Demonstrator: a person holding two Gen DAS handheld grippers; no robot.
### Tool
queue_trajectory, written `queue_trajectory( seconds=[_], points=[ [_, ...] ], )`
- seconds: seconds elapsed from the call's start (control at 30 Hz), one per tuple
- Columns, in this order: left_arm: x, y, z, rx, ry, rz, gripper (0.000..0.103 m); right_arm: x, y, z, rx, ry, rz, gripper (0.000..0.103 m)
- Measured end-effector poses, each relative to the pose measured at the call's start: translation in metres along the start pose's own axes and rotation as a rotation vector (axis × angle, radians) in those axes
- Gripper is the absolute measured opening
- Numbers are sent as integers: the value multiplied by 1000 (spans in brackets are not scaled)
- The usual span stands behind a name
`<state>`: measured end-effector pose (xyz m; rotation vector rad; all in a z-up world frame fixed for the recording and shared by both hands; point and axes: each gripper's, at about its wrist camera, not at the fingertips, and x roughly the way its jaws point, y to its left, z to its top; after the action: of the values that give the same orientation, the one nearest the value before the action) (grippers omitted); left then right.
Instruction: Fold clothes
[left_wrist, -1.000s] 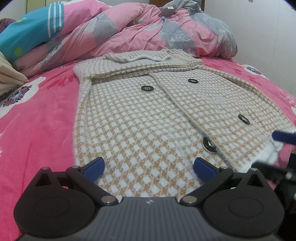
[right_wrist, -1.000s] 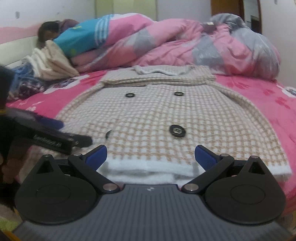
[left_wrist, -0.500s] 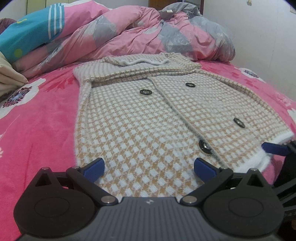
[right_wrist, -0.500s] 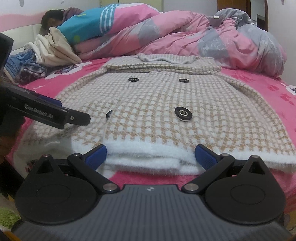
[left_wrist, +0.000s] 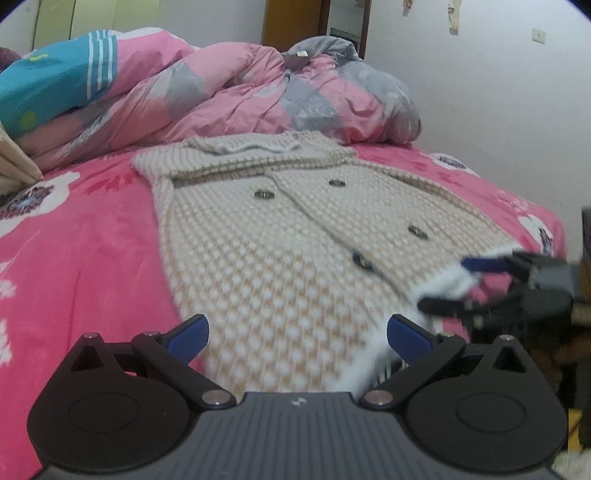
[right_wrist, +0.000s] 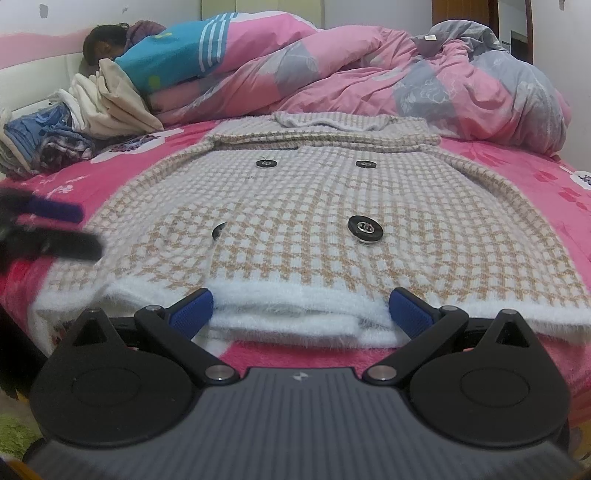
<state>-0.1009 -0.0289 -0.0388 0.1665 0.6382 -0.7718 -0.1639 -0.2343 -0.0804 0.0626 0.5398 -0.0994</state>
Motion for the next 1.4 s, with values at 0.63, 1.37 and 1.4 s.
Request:
queue_trajectory(
  seconds=[0.63,1.37,1.4],
  points=[
    [-12,32,-16,-190,75,-86,79,-25,27,24,-46,-148,139,100],
    [-14,57,-24,-373,97,-124,37,-28,45,24,-55,-170,180,100],
    [-14,58,-24,-380,97,-126,37,-29,45,24,-55,-170,181,100]
  ],
)
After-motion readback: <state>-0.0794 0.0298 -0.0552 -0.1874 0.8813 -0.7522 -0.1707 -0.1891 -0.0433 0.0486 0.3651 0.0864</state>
